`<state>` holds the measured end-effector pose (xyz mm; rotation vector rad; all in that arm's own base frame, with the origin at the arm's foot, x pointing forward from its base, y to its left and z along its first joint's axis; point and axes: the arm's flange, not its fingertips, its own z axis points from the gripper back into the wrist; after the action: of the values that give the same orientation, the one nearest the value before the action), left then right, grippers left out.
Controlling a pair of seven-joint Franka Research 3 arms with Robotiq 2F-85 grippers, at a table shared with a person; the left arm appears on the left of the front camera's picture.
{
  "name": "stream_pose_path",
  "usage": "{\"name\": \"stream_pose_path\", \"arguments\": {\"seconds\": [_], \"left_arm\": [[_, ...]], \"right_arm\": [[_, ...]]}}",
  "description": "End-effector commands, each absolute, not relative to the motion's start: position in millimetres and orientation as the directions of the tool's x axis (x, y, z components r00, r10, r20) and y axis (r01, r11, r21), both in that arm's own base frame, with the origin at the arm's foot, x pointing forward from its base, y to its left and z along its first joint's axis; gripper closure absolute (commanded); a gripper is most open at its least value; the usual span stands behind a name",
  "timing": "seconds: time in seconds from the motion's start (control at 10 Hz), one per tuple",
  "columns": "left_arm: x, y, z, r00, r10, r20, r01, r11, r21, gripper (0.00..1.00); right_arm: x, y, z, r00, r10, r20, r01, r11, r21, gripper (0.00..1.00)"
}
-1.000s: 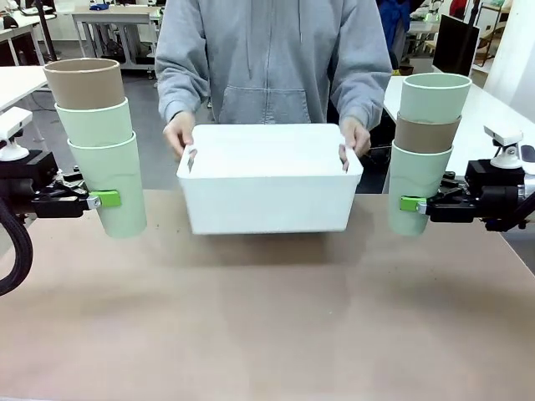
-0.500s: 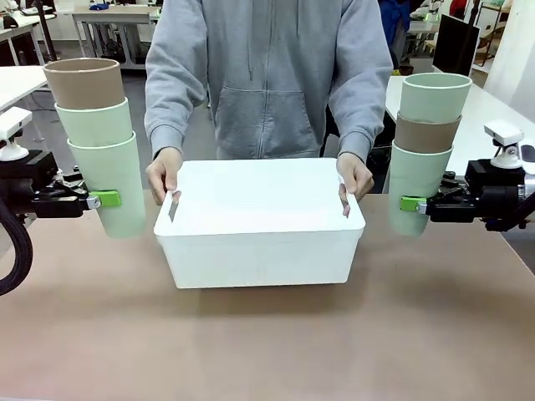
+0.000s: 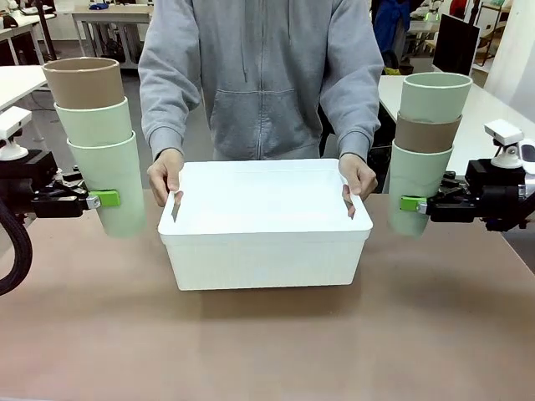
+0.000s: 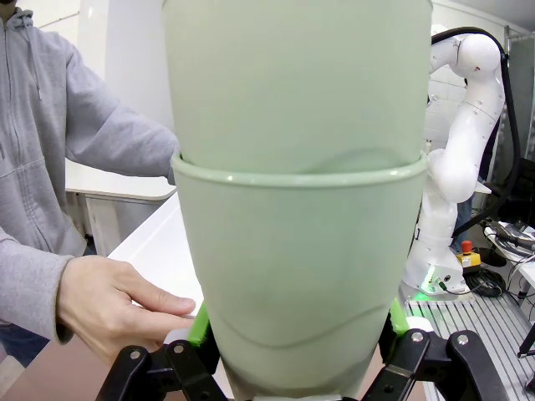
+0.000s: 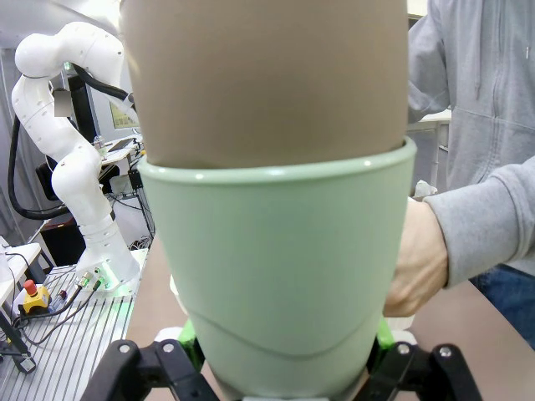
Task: Stack the cups and store them in the basket.
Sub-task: Place the stack of Reusable plastic cups into the Pantry Basket.
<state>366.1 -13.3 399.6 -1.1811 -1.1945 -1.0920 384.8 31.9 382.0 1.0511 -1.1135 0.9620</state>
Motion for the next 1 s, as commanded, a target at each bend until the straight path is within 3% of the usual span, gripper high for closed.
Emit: {"name": "stream_pose_path", "arguments": {"seconds": [0.0,0.9], "left_arm": [[364.8,-11.9,403.6,0.065,0.015,0.998,0.994,0.082,-0.066,0.14],[364.8,-11.9,403.6,0.065,0.015,0.998,0.994,0.082,-0.066,0.14]], "right_arm": [[384.8,31.9,385.3,0.174,0.072,0.982,-0.960,0.236,0.153,0.15],[384.8,31.9,385.3,0.174,0.072,0.982,-0.960,0.236,0.153,0.15]]}}
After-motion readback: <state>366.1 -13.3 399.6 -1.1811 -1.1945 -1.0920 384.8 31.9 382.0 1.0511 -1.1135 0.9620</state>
